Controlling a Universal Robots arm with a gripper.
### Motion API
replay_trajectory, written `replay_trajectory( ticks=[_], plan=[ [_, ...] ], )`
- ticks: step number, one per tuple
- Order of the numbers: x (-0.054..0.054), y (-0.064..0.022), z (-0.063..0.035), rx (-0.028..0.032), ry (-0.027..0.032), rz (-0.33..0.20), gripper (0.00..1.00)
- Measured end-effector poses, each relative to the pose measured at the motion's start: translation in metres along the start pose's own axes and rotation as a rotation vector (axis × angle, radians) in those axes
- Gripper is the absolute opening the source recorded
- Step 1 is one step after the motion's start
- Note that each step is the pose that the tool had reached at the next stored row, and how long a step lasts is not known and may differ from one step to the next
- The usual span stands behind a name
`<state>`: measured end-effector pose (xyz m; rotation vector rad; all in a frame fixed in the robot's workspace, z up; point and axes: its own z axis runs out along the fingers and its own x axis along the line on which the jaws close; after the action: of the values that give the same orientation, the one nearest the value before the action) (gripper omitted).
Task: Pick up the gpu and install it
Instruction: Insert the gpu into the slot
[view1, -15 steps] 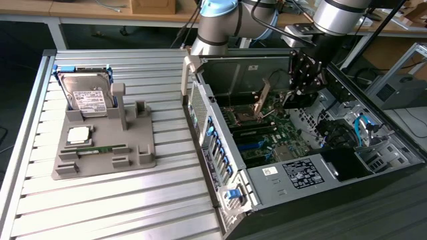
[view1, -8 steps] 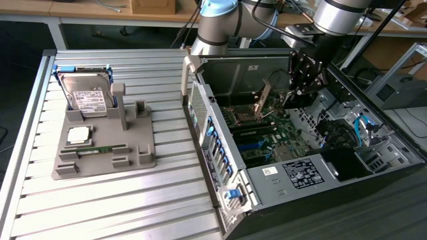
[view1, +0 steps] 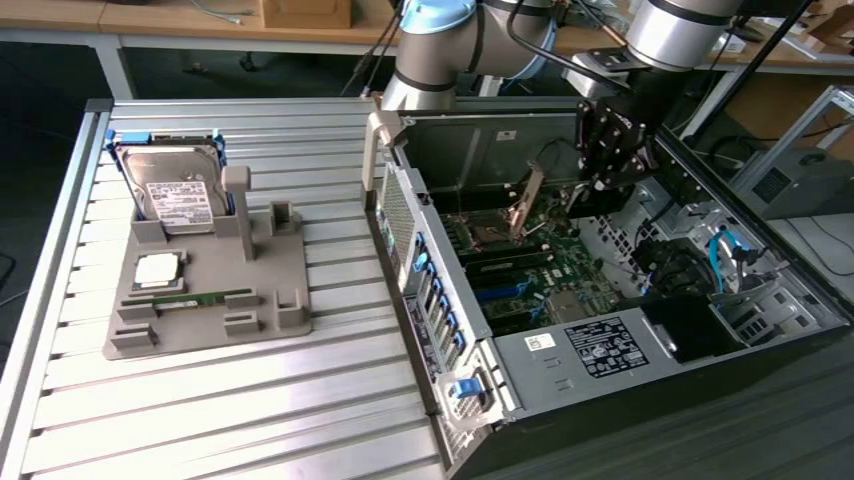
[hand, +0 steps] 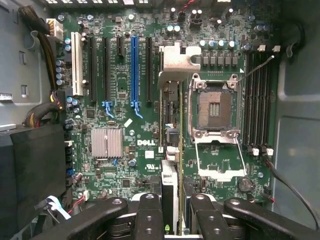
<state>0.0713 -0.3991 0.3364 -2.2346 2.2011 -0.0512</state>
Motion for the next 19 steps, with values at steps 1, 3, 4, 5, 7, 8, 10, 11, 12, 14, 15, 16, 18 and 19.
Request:
replay_trajectory(
  ticks=[1,3,4,5,7,8,10,11,12,14,15,16,18,19],
  plan=[
    [0.0000,0.0000,0.0000,0.0001,0.0002,-0.003,0.27],
    [0.0000,0.0003,0.0000,0.0002,0.0007,-0.010,0.27],
    [0.0000,0.0005,0.0001,0.0003,0.0009,-0.014,0.27],
    [0.0000,0.0005,0.0001,0.0003,0.0012,-0.017,0.27],
    [0.0000,0.0006,0.0001,0.0005,0.0020,-0.025,0.27],
    [0.0000,0.0006,0.0001,0.0005,0.0020,-0.028,0.27],
    [0.0000,0.0007,0.0001,0.0006,0.0020,-0.029,0.27],
    [0.0000,0.0007,0.0001,0.0005,0.0021,-0.029,0.27],
    [0.0000,0.0007,0.0001,0.0006,0.0021,-0.029,0.27],
    [0.0000,0.0010,0.0002,0.0006,0.0020,-0.029,0.27],
    [-0.0001,0.0018,0.0003,0.0006,0.0019,-0.028,0.27],
    [-0.0001,0.0029,0.0004,0.0005,0.0019,-0.029,0.27],
    [-0.0001,0.0049,0.0006,0.0006,0.0020,-0.029,0.27],
    [0.0000,0.0074,0.0010,0.0006,0.0019,-0.029,0.27]
  ],
)
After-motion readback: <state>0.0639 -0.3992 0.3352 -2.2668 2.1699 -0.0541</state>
